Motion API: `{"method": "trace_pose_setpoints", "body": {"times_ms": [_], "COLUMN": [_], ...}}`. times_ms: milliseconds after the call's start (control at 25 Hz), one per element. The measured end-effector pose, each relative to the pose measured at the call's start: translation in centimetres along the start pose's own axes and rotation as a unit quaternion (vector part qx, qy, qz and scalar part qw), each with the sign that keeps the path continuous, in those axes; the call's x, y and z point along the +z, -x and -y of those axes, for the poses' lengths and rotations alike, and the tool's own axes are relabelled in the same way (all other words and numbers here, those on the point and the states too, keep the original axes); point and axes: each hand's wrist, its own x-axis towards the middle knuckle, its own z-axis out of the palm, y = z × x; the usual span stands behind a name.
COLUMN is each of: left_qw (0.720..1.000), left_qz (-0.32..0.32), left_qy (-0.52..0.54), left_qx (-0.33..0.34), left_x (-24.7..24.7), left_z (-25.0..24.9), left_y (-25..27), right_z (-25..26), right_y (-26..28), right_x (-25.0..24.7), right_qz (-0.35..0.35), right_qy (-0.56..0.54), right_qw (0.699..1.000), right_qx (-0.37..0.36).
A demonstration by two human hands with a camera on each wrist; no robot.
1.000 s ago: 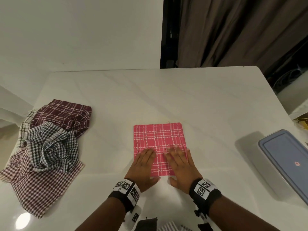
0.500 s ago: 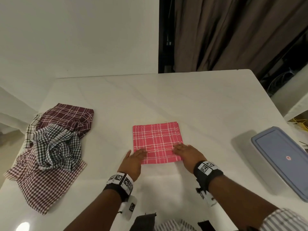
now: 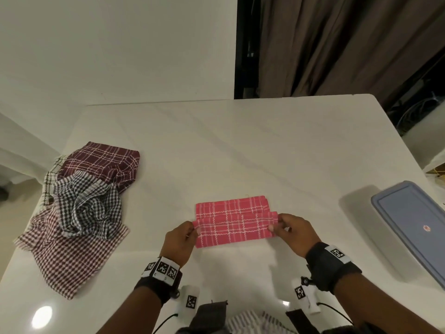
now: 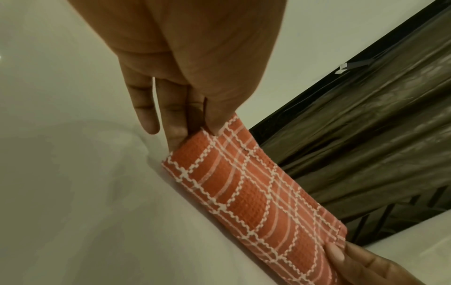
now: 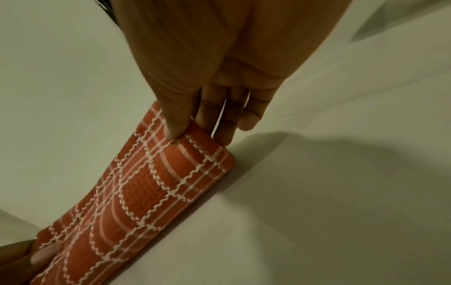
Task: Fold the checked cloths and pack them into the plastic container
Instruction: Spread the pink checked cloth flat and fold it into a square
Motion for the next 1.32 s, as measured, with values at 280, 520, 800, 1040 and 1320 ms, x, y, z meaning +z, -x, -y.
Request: {"method": "trace_pose_setpoints", "body": {"times_ms": [280, 520, 800, 1040, 1320], "left_qw": [0.998, 0.995, 0.981, 0.958, 0.937], "left_qz": [-0.026, -0.008, -0.142, 0.056, 0.066], "left_qy": [0.007, -0.051, -0.071, -0.233, -0.290], "left_qx": [-0.058, -0.086, 0.111, 0.156, 0.183], "left_x": [-0.2, -0.1, 1.2, 5.9, 4.9], "left_z": [-0.4, -1.5, -2.7, -2.7, -1.0], "left_y": [-4.4, -5.9, -3.8, -3.8, -4.5], "right_z": [1.1, 1.1, 3.6, 1.7, -0.8], "right_y": [-5.6, -7.2, -5.0, -6.4, -6.3], "right_x": [0.6, 1.3, 4.3, 8.4, 4.1], "right_qz": [-0.044, -0.002, -0.056, 0.088, 0.096], "right_qy": [0.020, 0.059, 0.251, 0.421, 0.414], "right_qw": [0.997, 0.992, 0.954, 0.881, 0.893], "right_qx": [0.059, 0.114, -0.150, -0.198, -0.147]}}
